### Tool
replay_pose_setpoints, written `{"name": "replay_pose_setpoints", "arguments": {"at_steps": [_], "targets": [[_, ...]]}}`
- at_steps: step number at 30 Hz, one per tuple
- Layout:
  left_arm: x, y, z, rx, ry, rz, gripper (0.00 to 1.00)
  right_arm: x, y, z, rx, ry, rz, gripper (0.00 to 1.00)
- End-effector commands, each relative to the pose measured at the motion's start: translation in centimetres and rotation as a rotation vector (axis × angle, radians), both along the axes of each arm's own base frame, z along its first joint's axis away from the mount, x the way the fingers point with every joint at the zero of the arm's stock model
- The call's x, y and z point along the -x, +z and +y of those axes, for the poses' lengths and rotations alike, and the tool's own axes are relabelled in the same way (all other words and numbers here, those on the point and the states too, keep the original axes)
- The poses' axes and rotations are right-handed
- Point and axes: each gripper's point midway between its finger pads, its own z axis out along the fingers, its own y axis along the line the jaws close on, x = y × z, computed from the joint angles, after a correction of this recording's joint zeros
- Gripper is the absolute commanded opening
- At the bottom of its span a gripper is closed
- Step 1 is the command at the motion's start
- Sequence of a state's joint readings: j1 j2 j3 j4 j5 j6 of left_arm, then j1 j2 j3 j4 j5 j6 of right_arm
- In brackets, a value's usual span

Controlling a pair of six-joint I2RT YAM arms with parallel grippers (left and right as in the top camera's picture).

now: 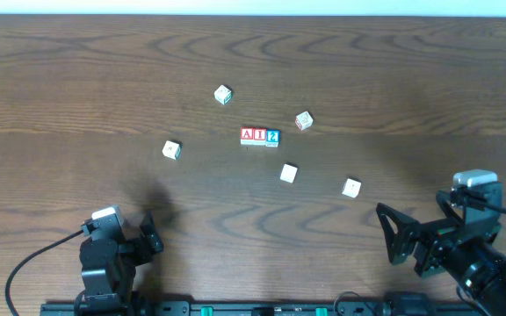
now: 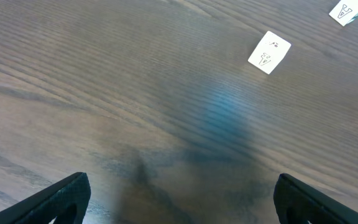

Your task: Spell out Ai2

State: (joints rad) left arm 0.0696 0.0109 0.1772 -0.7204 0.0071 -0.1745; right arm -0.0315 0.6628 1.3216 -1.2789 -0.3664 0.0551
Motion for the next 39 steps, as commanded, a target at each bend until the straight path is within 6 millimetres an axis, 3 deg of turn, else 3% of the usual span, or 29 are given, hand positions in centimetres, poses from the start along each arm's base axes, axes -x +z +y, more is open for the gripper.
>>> {"name": "replay_pose_setpoints", "arguments": {"at_steps": [1,12,18,24,28,35,39], "targets": [[0.2,-0.7,0.4,-0.026,0.005,0.02,0.95,0.1,0.0,0.0,0.011,0.009,-0.007,0.99],[0.2,-0.7,0.4,-0.026,0.005,0.02,0.95,0.0,0.0,-0.1,0.016,0.006,-0.007,0.99],[0.2,-0.7,0.4,-0.026,0.005,0.02,0.95,-0.2,-1.0,-3.0,0.225,-0.059,-0.01,0.99],[0.2,-0.7,0.4,-0.026,0.005,0.02,0.95,-1.2,-0.9,-3.2,0.431,0.051,-0.166,0.99],[0.2,-0.7,0.4,-0.026,0.005,0.02,0.95,-1.9,-4.4,-3.3,0.482,0.067,-0.243,0.99],[0.2,-0.7,0.4,-0.026,0.005,0.02,0.95,-2.2,-14.6,-3.4,0.486,0.049,-0.293,0.99],[0.2,-0.7,0.4,-0.026,0.005,0.02,0.95,-2.0,-17.1,-3.4,0.486,0.049,-0.294,0.99]]}}
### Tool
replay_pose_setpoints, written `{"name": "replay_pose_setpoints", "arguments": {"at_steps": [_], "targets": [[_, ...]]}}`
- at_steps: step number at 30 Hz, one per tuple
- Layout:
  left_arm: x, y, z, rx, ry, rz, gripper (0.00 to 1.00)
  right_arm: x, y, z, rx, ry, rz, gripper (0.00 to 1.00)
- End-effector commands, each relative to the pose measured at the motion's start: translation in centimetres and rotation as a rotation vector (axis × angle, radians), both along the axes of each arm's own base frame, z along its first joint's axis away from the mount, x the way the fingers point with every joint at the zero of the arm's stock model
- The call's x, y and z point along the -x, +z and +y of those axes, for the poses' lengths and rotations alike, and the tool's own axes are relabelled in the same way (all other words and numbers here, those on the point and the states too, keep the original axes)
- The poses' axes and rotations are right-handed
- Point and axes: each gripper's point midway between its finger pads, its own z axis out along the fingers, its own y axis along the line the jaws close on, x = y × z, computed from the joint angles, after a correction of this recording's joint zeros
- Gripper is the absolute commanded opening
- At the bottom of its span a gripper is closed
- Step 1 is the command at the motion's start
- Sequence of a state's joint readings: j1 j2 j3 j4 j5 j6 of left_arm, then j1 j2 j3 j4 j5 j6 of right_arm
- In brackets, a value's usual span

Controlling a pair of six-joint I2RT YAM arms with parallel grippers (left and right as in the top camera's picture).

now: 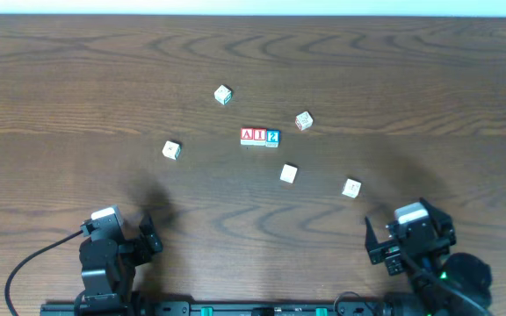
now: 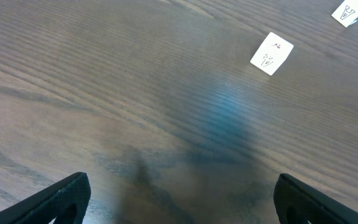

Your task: Spell out Ai2

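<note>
Three blocks stand touching in a row at mid-table: a red A block (image 1: 248, 135), a red I block (image 1: 260, 135) and a blue 2 block (image 1: 273, 137). My left gripper (image 1: 151, 235) sits at the front left, far from the row. In the left wrist view the left gripper (image 2: 179, 200) is wide open over bare wood, with nothing between its fingers (image 2: 61, 198). My right gripper (image 1: 374, 246) is folded back at the front right, and how its jaws stand does not show.
Loose white blocks lie around the row: one behind it (image 1: 223, 95), one to its right (image 1: 303, 120), one to its left (image 1: 171, 150), two in front (image 1: 288, 174) (image 1: 351, 187). The left wrist view shows two of them (image 2: 271, 53) (image 2: 348, 11).
My right arm has drawn back from the right edge, where its gripper stood open, to a folded pose near the front edge. The left arm and all blocks stay where they were.
</note>
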State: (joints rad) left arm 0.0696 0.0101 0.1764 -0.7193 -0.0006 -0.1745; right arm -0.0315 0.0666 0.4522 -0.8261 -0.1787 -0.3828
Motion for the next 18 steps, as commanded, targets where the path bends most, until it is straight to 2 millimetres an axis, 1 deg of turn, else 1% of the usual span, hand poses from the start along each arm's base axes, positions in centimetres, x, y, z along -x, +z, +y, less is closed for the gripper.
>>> {"name": "replay_pose_setpoints", "arguments": {"at_steps": [1,8,13,15,18], "targets": [[0.2,-0.7,0.2,-0.021,-0.001,0.021,0.95,0.0,-1.6,-0.2,0.016,-0.004,-0.006,0.99],[0.2,-0.7,0.2,-0.021,-0.001,0.021,0.95,-0.2,-6.3,0.0,0.008,0.005,0.108,0.99],[0.2,-0.7,0.2,-0.021,-0.001,0.021,0.95,0.1,-10.6,0.0,0.005,0.005,0.208,0.99],[0.2,-0.7,0.2,-0.021,-0.001,0.021,0.96,-0.2,-10.3,-0.1,0.005,0.004,0.193,0.99],[0.2,-0.8,0.2,-0.021,-0.001,0.021,0.95,-0.1,-10.3,-0.1,0.005,0.005,0.194,0.99]]}}
